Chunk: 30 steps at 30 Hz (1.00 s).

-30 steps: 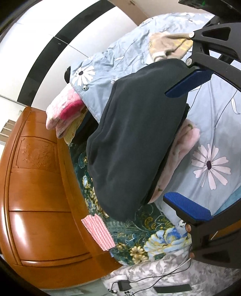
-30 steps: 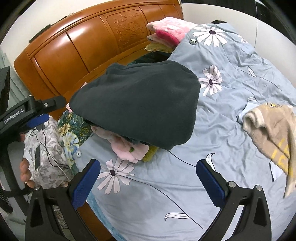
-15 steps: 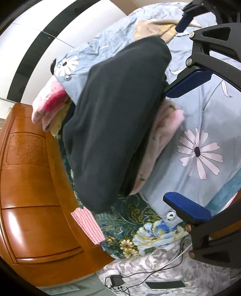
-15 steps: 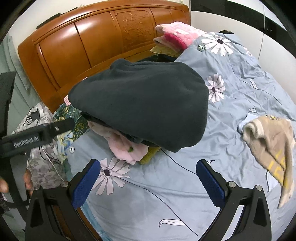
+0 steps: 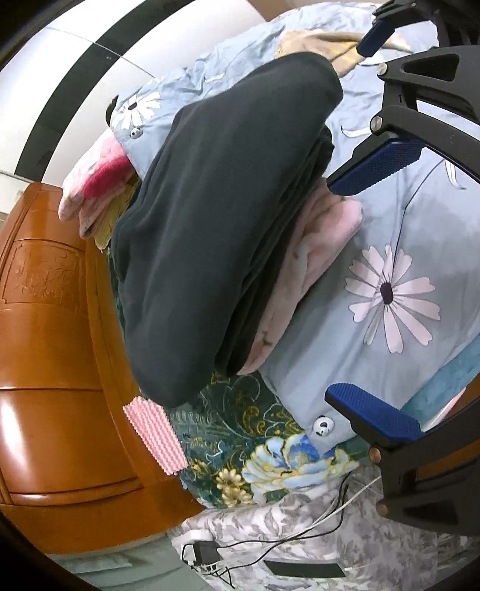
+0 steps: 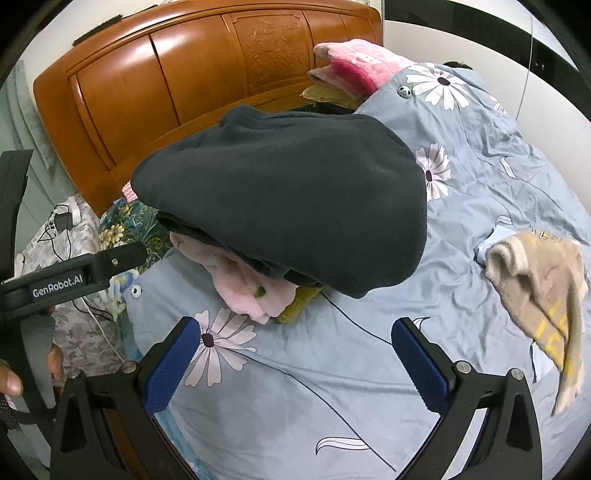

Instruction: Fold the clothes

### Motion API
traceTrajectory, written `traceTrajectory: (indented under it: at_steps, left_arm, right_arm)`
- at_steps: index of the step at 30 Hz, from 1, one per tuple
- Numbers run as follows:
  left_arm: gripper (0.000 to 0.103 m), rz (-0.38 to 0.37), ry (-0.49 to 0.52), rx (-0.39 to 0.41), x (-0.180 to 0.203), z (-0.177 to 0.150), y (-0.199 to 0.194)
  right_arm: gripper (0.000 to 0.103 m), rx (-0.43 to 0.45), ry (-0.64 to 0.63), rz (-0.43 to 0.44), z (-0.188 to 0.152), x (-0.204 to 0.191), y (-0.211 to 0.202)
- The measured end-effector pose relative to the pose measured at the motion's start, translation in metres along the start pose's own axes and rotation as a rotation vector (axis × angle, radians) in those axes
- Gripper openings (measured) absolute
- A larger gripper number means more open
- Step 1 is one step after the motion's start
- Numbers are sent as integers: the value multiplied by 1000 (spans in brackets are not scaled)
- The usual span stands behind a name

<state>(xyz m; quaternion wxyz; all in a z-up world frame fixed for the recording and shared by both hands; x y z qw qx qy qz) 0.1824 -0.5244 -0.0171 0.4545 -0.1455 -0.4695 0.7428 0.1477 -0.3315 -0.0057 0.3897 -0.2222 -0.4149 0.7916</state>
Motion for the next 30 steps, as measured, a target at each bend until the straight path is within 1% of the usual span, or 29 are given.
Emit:
traceTrajectory:
  at_steps: [4, 9, 20, 24, 27, 30]
  left_arm:
    - [103, 20, 22, -15, -5, -3, 6]
    - [103, 26, 42, -36, -5, -8, 13]
    - [103, -2, 107, -72, 8, -15, 21]
    - [103, -5, 129, -65, 11, -15, 20]
    - [103, 2, 150, -40, 13, -12, 18]
    - [103, -5, 153, -47, 14, -11, 19]
  right_arm:
    - [103, -10, 3, -5, -2, 1, 3]
    - [103, -25, 20, -13, -5, 4, 6]
    - [103, -51, 80, -37, -15, 11, 12]
    - [103, -64, 93, -42, -19, 10, 16]
    - [103, -74, 98, -43, -22, 9, 17]
    - [103, -75, 97, -40, -22, 7, 18]
Point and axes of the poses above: each gripper's, at about its wrist camera, not at the fingertips, and y roughly the way its jaws point, x to its right, z to its top, the point moved 10 cm from there along y, roughly the way its jaws point, and after that the axes turned 3 degrees about -z, right-handed, at the moved point
